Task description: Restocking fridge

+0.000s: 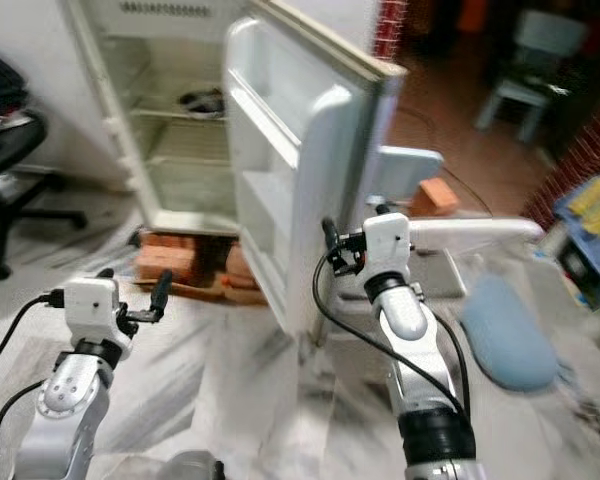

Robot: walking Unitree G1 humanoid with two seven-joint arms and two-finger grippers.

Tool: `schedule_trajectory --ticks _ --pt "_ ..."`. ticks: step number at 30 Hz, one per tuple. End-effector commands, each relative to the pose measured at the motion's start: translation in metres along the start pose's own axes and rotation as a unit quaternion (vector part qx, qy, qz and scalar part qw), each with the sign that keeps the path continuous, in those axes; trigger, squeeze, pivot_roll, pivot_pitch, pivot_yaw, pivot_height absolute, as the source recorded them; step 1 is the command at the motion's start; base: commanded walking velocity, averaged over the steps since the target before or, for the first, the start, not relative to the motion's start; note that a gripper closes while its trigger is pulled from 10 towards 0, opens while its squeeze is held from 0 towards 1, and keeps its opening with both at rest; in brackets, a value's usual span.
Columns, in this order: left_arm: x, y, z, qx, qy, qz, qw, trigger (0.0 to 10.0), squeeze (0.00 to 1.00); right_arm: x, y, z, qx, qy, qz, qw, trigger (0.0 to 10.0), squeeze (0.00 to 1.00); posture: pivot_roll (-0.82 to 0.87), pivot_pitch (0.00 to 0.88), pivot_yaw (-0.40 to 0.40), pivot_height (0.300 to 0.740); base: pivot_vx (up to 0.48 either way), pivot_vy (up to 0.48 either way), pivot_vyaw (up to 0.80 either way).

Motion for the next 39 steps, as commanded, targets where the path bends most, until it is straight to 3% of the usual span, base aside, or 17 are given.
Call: schedule_trajectory --ticks 1,16,17,18,19,20,21,26,27,28,29,30,38,39 --pt "0.002 -0.001 0.002 0.004 0.001 0.000 1.000 10.0 0.00 0.000 0.000 0.001 -0.001 0.000 -0.002 1.000 10.0 0.00 0.13 0.000 -0.063 0.740 0.334 0.000 0.64" --pt "0.000 -0.001 0.002 0.004 -0.003 0.002 1.000 10.0 0.00 -0.012 0.012 -0.008 -0.038 -0.024 -0.007 0.999 10.0 0.00 0.13 0.000 -0.064 0.740 0.057 0.000 0.00" --pt "0.000 -0.001 0.003 0.003 -0.004 0.003 1.000 10.0 0.00 -0.014 0.011 -0.010 -0.035 -0.026 -0.005 0.999 10.0 0.18 0.13 0.000 -0.063 0.740 0.000 0.000 0.00" --pt "0.000 0.000 0.003 0.002 -0.004 0.003 1.000 10.0 0.00 -0.015 0.010 -0.011 -0.037 -0.029 -0.001 0.999 10.0 0.18 0.13 0.000 -0.062 0.740 0.000 0.000 0.00" --pt "-0.001 0.000 0.003 0.001 -0.005 0.003 1.000 10.0 0.00 -0.016 0.010 -0.011 -0.039 -0.029 0.003 0.999 10.0 0.72 0.13 0.000 -0.062 0.740 0.000 0.000 0.00" --pt "-0.001 0.000 0.003 0.001 -0.005 0.003 1.000 10.0 0.00 -0.016 0.010 -0.011 -0.039 -0.029 0.003 0.999 10.0 0.72 0.13 0.000 -0.062 0.740 0.000 0.000 0.00" --pt "-0.001 0.001 0.004 -0.002 -0.006 0.004 1.000 10.0 0.00 -0.013 0.006 -0.006 -0.031 -0.024 0.018 0.999 10.0 1.00 0.13 0.000 -0.062 0.740 0.000 0.000 0.00" --pt "-0.002 0.003 0.005 -0.005 -0.010 0.004 1.000 10.0 0.00 -0.006 0.001 0.008 -0.013 -0.015 0.033 0.999 10.0 1.00 0.14 0.000 -0.061 0.740 0.000 0.000 0.00" --pt "-0.002 0.003 0.005 -0.005 -0.011 0.002 1.000 10.0 0.00 -0.005 0.001 0.012 -0.011 -0.014 0.036 0.999 10.0 0.79 0.14 0.000 -0.063 0.740 0.000 0.000 0.00" --pt "-0.002 0.003 0.005 -0.005 -0.011 0.002 1.000 10.0 0.00 -0.005 0.001 0.012 -0.011 -0.014 0.036 0.999 10.0 0.79 0.14 0.000 -0.063 0.740 0.000 0.000 0.00" --pt "-0.002 0.003 0.005 -0.005 -0.013 0.000 1.000 10.0 0.00 -0.002 0.001 0.017 -0.009 -0.011 0.042 0.999 10.0 0.10 0.14 0.000 -0.065 0.740 0.000 0.000 0.00" --pt "-0.003 0.002 0.004 -0.003 -0.016 -0.005 1.000 10.0 0.00 0.002 0.000 0.026 -0.002 -0.007 0.055 0.998 10.0 0.01 0.15 0.000 -0.069 0.740 0.000 0.000 0.00" --pt "-0.005 0.001 0.002 0.003 -0.019 -0.010 1.000 10.0 0.00 0.015 -0.011 0.041 0.043 0.013 0.081 0.996 10.0 0.00 0.17 0.000 -0.074 0.740 0.000 0.000 0.00" --pt "-0.006 0.001 0.001 0.002 -0.020 -0.010 1.000 10.0 0.00 0.033 -0.029 0.040 0.134 0.043 0.165 0.976 10.0 0.00 0.18 0.000 -0.077 0.740 0.000 0.000 0.00"
Point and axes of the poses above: a point about 5 cm out from each wrist's last joint towards the gripper, its own z axis pointing out of the wrist towards the gripper, its own x axis along the axis of the wrist's last joint, y = z × x, the point moved 2 cm from there along z, pointing out of the wrist towards the gripper, and after that the axes turned 15 degrees about -z, right-handed, at the moved point
